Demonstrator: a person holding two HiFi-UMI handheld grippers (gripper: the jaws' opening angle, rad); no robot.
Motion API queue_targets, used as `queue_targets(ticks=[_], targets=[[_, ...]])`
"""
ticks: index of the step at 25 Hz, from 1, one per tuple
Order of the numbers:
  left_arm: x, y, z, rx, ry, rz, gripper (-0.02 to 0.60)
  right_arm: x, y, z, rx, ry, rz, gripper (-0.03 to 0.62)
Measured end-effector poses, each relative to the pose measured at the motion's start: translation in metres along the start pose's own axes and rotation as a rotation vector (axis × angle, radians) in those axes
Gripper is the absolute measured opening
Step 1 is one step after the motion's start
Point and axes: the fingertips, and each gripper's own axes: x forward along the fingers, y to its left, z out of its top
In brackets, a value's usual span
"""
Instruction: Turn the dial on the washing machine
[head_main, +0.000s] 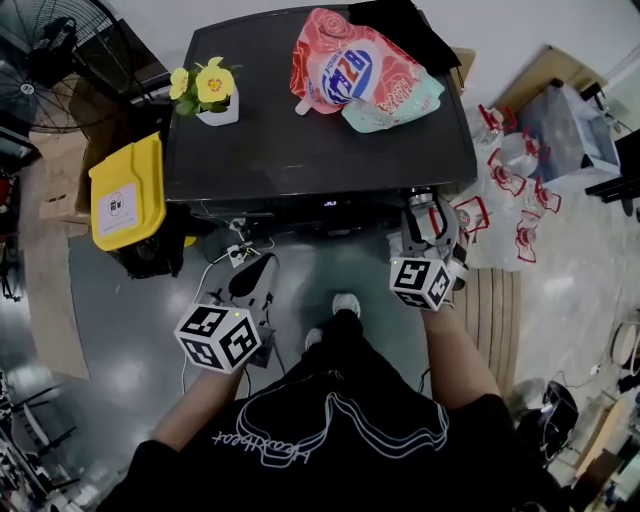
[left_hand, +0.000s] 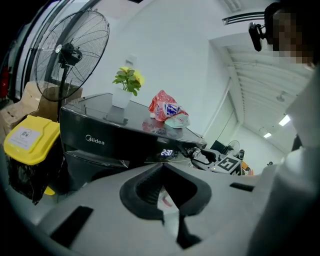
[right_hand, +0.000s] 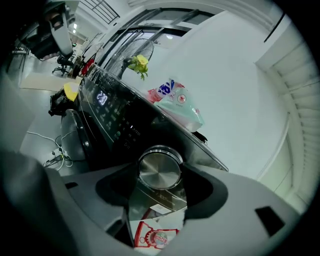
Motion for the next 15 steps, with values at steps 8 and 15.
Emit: queue_targets(ticks=[8,15], targets=[[0.003,-0.002,0.008,0.011,-0.013,-0.015,0.005,0.000,0.000,0.000,0.096,-0.010,0.031,0.282],[0.001,-0.002,0.013,0.016,-0.024,-0.019,0.005,0.001,-0.001,-0.001,0.270,-0.019,0.072,0.282]])
